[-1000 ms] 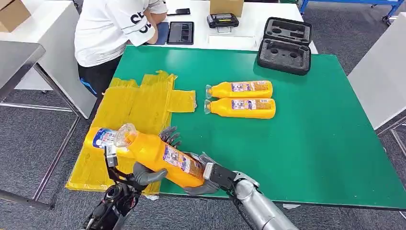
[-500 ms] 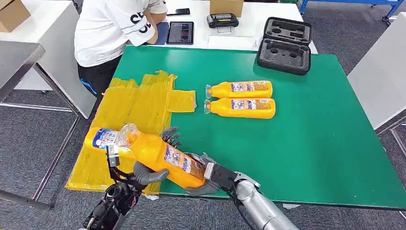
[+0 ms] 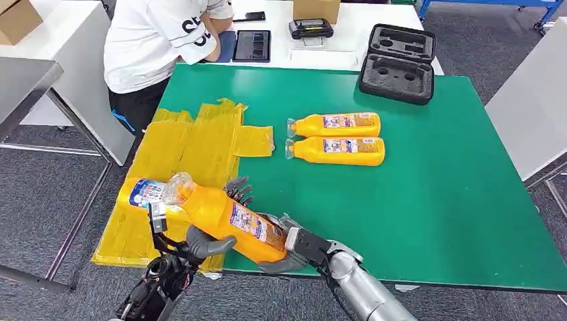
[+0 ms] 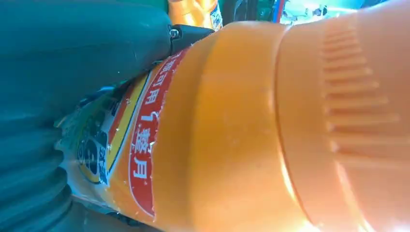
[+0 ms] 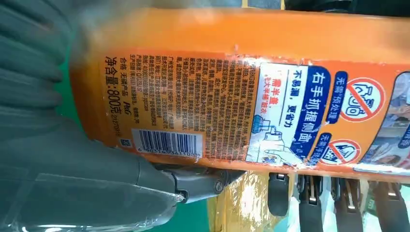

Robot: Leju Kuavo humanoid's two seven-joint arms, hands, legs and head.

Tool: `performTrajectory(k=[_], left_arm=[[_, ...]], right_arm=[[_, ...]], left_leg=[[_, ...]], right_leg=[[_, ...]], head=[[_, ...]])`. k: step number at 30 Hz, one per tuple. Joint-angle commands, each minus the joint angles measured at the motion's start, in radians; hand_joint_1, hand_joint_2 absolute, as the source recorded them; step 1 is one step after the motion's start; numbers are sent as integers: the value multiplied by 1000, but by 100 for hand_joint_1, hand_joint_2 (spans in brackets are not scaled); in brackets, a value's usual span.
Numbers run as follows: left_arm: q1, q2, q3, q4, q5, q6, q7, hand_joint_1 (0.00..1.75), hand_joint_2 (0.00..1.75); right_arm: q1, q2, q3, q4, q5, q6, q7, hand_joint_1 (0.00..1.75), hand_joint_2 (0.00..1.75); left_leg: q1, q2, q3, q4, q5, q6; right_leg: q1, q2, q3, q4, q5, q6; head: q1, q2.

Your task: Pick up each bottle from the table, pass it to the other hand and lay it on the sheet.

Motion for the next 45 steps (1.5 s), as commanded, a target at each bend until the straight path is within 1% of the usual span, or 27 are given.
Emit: performTrajectory(k=[1, 3, 5, 6, 7, 9, 10, 11, 12, 18, 19, 21, 22, 24, 27, 28, 29, 31, 32, 33, 34, 35, 36, 37, 39, 44, 45], left_arm=[[-45, 6, -11, 51, -7, -3, 1, 0, 175], [-45, 6, -11, 51, -7, -3, 1, 0, 175], [-45, 6, -11, 51, -7, -3, 1, 0, 175], [-45, 6, -11, 51, -7, -3, 1, 0, 175], [-45, 6, -11, 51, -7, -3, 1, 0, 175], [-45, 6, -11, 51, -7, -3, 1, 0, 175], [-45, 6, -11, 51, -7, -3, 1, 0, 175], [-45, 6, -11, 51, -7, -3, 1, 175, 175], [-37, 12, -31, 46, -3, -57, -15, 175, 175], [-27, 9, -36, 42, -7, -56, -18, 175, 175], [-25, 9, -34, 35, -13, -48, -22, 175, 175], [-24, 9, -33, 34, -14, -46, -24, 175, 175], [-24, 9, -33, 34, -14, -46, -24, 175, 175], [-18, 10, -31, 27, -15, -45, -26, 175, 175], [-14, 11, -28, 26, -15, -43, -26, 175, 175], [-13, 11, -27, 24, -15, -41, -26, 175, 175], [-13, 11, -27, 24, -15, -41, -26, 175, 175], [-12, 10, -27, 21, -16, -42, -25, 175, 175], [-13, 9, -24, 22, -17, -39, -20, 175, 175], [-13, 8, -23, 21, -17, -42, -17, 175, 175], [-11, 8, -21, 18, -18, -40, -16, 175, 175], [-7, 8, -18, 11, -20, -35, -13, 175, 175], [-4, 9, -16, 9, -19, -35, -9, 175, 175], [-1, 10, -14, 9, -17, -33, -8, 175, 175], [7, 9, -4, 10, -18, -31, -8, 175, 175], [8, 9, -3, 11, -18, -32, -9, 175, 175], [8, 9, -3, 11, -18, -32, -9, 175, 175]], right_arm=[[-39, -17, 34, 53, 2, -2, 4, 175, 175], [-39, -17, 34, 53, 2, -2, 4, 175, 175], [-39, -17, 34, 53, 2, -2, 4, 175, 175], [-39, -17, 34, 53, 2, -2, 4, 175, 175], [-39, -17, 34, 53, 2, -2, 4, 175, 175], [-39, -17, 34, 53, 2, -2, 4, 175, 175], [-39, -17, 34, 53, 2, -2, 4, 175, 175], [-39, -17, 34, 53, 2, -2, 4, 175, 175], [-43, -23, 36, 64, 7, -13, 14, 175, 175], [-45, -28, 36, 69, 5, -9, 9, 175, 175], [-48, -25, 37, 78, 7, -12, 4, 175, 175], [-48, -23, 38, 79, 8, -13, 4, 175, 175], [-48, -23, 38, 79, 8, -13, 4, 175, 175], [-47, -22, 39, 78, 8, -13, 4, 175, 175], [-48, -22, 40, 80, 9, -14, 4, 175, 175], [-50, -23, 41, 82, 10, -13, 4, 175, 175], [-50, -23, 41, 82, 10, -13, 4, 175, 175], [-54, -23, 39, 84, 9, -14, 4, 175, 175], [-53, -18, 24, 83, -6, -19, 4, 175, 175], [-51, -19, 15, 72, -18, -19, 4, 173, 175], [-48, -17, 6, 62, -24, -30, 4, 145, 175], [-40, -16, -10, 41, -30, -50, 4, 0, 175], [-32, -16, -20, 17, -40, -52, 4, 0, 175], [-23, -18, -26, -5, -46, -54, 4, 0, 0], [-5, -18, -53, -62, -76, -57, 4, 0, 0], [-6, -19, -54, -69, -77, -53, 5, 0, 0], [-6, -19, -54, -69, -77, -53, 5, 0, 0]], left_leg=[[1, 0, 4, 0, -1, -1], [1, 0, 3, 0, -1, -1], [1, 0, 7, 0, -3, -2], [0, 0, 3, -1, -1, -1], [1, -1, 4, 0, -2, -1], [0, -1, 3, 0, -1, -1], [1, 0, 5, 0, -2, -1], [1, 0, 4, 0, -1, -1], [0, 0, 3, 0, -1, -1], [0, 0, 3, -1, -1, -1], [1, 0, 6, -1, -2, -1], [0, 0, 3, -1, -1, -1], [0, 0, 5, 0, -2, -1], [0, 0, 3, 0, -1, -1], [0, 0, 5, 0, -2, -1], [0, 0, 3, 0, -1, -1], [0, 0, 5, -1, -2, -1], [0, 0, 2, -1, -1, -1], [0, 0, 4, 0, -2, -1], [0, 0, 3, 0, -1, -1], [0, 0, 6, 0, -2, -1], [0, 0, 4, 0, -2, -1], [0, 0, 3, 0, -1, -1], [0, 0, 5, 0, -2, -1], [0, 0, 2, 0, -1, -1], [0, 0, 3, -1, -1, -1], [0, 1, 6, 0, -3, -1]], right_leg=[[1, 0, 4, 0, -1, -1], [1, 0, 3, 0, -1, -1], [1, 0, 7, 0, -3, -2], [0, 0, 3, 0, -1, -1], [1, 0, 5, 0, -2, -2], [1, -1, 3, 0, -1, -1], [1, 0, 5, 0, -2, -2], [1, 0, 4, 0, -1, -1], [0, 0, 3, 0, -1, -1], [0, 0, 3, -1, -1, -1], [1, 0, 6, -1, -2, -2], [0, 0, 3, -1, -1, -1], [1, 0, 6, 0, -2, -2], [0, 0, 3, 0, -1, -1], [1, 1, 5, 0, -2, -1], [0, 0, 3, 0, -1, -1], [1, 0, 5, -1, -2, -1], [0, 0, 2, 0, -1, -1], [1, 1, 4, -1, -2, -1], [0, 0, 3, 0, -1, -1], [1, 1, 6, 0, -2, -2], [0, 0, 4, 0, -2, -1], [0, 0, 3, 0, -1, -1], [1, 0, 5, 0, -2, -2], [0, 1, 2, 0, -1, -1], [0, 0, 3, 0, -1, -1], [0, 1, 5, 0, -2, -2]], head=[[0, 0], [0, 0], [0, 0], [0, 0], [0, 0], [0, 0], [0, 0], [0, 0], [0, 0], [0, 0], [0, 0], [0, 0], [0, 0], [0, 0], [0, 0], [0, 0], [0, 0], [0, 0], [0, 0], [0, 0], [0, 0], [0, 0], [0, 0], [0, 0], [0, 0], [0, 0], [0, 0]])
